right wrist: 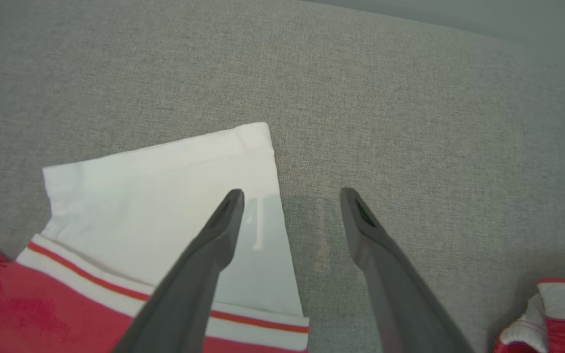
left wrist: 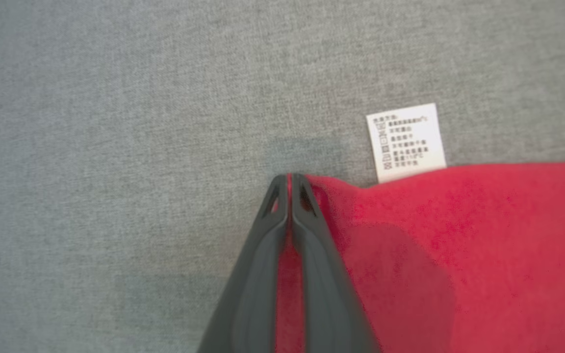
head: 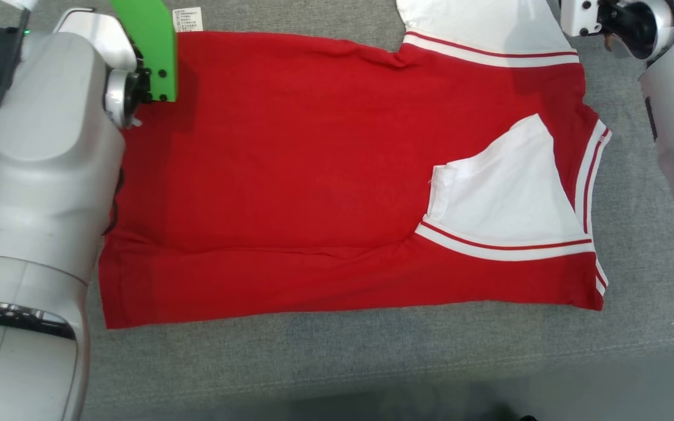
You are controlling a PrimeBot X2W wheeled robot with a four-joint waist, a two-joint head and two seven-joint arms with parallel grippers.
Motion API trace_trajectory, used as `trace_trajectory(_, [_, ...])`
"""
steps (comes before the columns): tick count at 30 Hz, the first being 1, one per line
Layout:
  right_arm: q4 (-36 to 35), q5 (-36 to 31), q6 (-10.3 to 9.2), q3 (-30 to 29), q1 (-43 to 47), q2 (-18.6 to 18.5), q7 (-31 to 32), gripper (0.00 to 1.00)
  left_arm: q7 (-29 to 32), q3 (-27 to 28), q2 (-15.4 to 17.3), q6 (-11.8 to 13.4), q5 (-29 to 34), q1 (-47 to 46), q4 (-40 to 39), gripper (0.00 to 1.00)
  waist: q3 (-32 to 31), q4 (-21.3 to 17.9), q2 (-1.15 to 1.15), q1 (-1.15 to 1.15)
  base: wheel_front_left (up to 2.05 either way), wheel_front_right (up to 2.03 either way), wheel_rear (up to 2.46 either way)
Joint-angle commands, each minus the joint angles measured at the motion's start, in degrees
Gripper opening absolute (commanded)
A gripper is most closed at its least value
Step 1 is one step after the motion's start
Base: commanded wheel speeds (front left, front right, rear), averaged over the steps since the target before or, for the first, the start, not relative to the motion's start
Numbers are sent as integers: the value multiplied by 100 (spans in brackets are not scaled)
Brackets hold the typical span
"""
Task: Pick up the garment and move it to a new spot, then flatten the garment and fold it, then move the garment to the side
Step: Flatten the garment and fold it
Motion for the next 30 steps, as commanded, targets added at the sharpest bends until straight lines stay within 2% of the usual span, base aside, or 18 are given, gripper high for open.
trace_trajectory(1, [20, -43, -3, -24, -75, -39, -42, 100, -3, -34, -101, -9, -50, -26, 13, 0, 25, 79, 0, 0, 0, 0, 0])
trace_trajectory(10, [644, -549, -3, -550, -451, -72, -399, 100, -208, -163, -464, -50, -117, -152, 83, 0, 122, 431, 0, 0, 0, 0, 0])
trace_trajectory(20, [1141, -1095, -3, -1098, -751, -152, -451, 100, -416, -348, -633, -112, -223, -390, 46, 0, 388, 743, 0, 0, 0, 0, 0])
trace_trajectory(22, [1214, -1170, -3, -1180, -798, -129, -430, 90, -450, -385, -646, -99, -257, -414, 32, 0, 446, 781, 0, 0, 0, 0, 0])
trace_trajectory(24, [1285, -1267, -3, -1259, -830, -120, -380, 67, -493, -419, -658, -98, -283, -431, 18, 0, 495, 805, 0, 0, 0, 0, 0])
trace_trajectory(25, [1315, -1316, -3, -1275, -834, -103, -359, 64, -503, -433, -662, -103, -309, -429, 11, 0, 511, 812, 0, 0, 0, 0, 0])
trace_trajectory(26, [1339, -1343, -3, -1307, -845, -89, -361, 67, -522, -449, -666, -110, -324, -431, 13, 0, 523, 819, 0, 0, 0, 0, 0])
trace_trajectory(30, [1447, -1435, -3, -1413, -853, -23, -347, 34, -571, -516, -670, -113, -380, -471, 45, 0, 538, 844, 0, 0, 0, 0, 0])
